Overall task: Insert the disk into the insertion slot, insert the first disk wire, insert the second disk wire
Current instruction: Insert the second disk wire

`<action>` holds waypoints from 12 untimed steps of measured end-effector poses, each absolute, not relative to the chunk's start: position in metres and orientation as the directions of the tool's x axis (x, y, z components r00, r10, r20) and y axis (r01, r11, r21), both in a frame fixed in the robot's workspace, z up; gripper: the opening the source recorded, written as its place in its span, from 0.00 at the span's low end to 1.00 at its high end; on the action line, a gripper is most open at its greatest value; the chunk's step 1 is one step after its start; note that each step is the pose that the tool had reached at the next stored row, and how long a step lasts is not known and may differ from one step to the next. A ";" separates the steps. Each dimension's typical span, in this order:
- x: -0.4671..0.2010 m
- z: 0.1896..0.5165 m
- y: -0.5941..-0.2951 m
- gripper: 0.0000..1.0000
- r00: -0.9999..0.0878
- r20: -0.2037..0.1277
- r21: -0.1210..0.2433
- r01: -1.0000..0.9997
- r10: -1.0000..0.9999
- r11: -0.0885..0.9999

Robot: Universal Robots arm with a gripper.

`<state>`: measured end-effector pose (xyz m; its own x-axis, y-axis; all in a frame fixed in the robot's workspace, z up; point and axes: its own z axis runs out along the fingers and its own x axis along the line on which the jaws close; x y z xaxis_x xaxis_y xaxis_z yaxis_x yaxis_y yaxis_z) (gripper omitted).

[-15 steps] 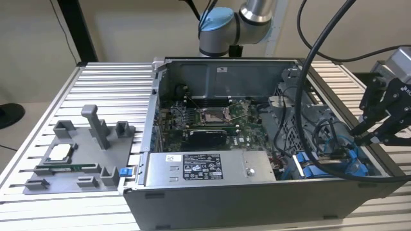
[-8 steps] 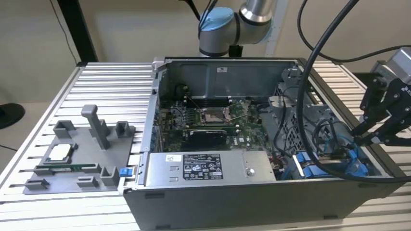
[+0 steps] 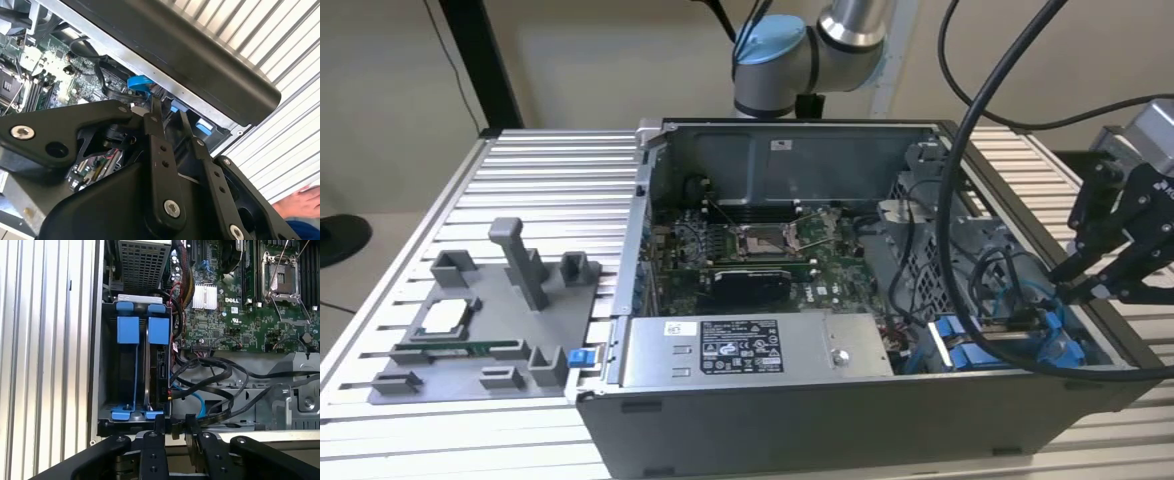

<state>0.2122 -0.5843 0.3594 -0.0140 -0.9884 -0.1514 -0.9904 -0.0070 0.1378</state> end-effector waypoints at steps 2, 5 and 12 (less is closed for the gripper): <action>0.212 0.359 -0.584 1.00 -0.014 -0.151 0.138 -0.990 -0.988 -0.007; 0.213 0.359 -0.584 1.00 -0.014 -0.151 0.138 -0.990 -0.988 -0.007; 0.213 0.358 -0.584 1.00 -0.014 -0.151 0.138 -0.990 -0.988 -0.007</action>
